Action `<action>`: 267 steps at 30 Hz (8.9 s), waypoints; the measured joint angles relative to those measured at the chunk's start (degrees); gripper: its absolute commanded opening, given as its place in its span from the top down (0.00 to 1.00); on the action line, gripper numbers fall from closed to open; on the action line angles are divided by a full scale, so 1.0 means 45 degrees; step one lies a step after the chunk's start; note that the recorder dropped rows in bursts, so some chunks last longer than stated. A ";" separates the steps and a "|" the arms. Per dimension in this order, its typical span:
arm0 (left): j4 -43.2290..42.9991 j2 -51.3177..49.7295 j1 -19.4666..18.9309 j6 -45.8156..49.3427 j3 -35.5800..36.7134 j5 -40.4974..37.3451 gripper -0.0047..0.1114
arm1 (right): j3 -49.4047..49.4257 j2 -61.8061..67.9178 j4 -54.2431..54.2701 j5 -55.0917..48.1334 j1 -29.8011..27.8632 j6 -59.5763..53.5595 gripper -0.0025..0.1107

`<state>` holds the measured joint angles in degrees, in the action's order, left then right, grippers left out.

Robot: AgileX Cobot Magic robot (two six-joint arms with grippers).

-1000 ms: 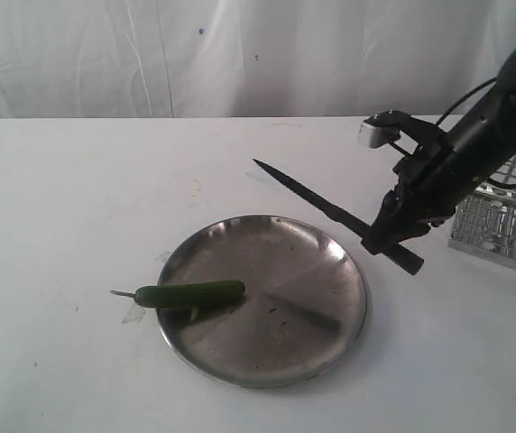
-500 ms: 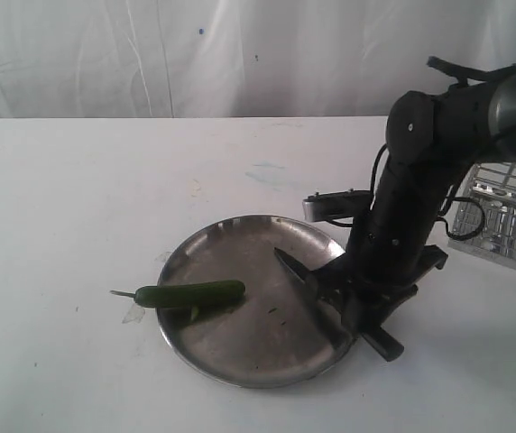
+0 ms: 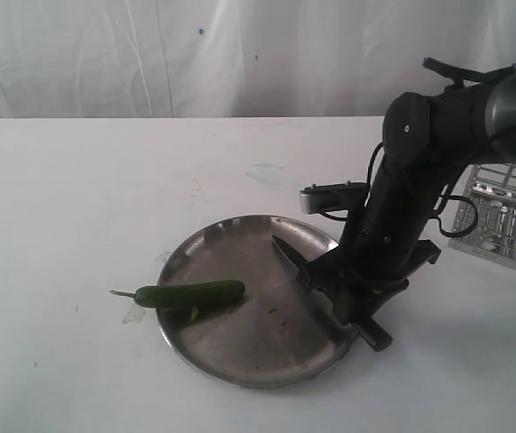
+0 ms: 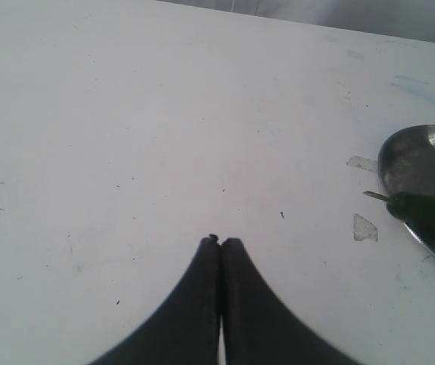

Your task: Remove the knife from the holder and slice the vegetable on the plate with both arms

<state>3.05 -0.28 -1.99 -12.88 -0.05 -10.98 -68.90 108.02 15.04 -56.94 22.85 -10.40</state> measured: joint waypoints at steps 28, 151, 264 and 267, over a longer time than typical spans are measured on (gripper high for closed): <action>0.0000 0.0000 0.0000 0.0000 0.0000 0.0000 0.96 | 0.0044 0.0946 0.0096 -0.1957 0.0000 -0.0479 0.70; 0.0000 0.0000 0.0000 0.0000 0.0000 0.0000 0.96 | 0.4407 0.0407 0.8879 -0.0746 -0.4289 -1.1802 0.98; 0.5700 -2.3921 0.6142 1.8967 -1.5144 -0.0701 0.96 | 0.1730 -0.3573 -0.0040 0.2323 -0.1520 -0.0603 0.98; 0.6179 -2.4408 0.6200 1.8967 -1.5232 -0.0905 0.94 | 0.1730 -0.3573 -0.0040 0.2080 -0.1520 -0.0603 0.98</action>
<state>30.85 -110.11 25.92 72.47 -68.59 -15.05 -61.11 91.95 14.86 -47.58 16.01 -13.12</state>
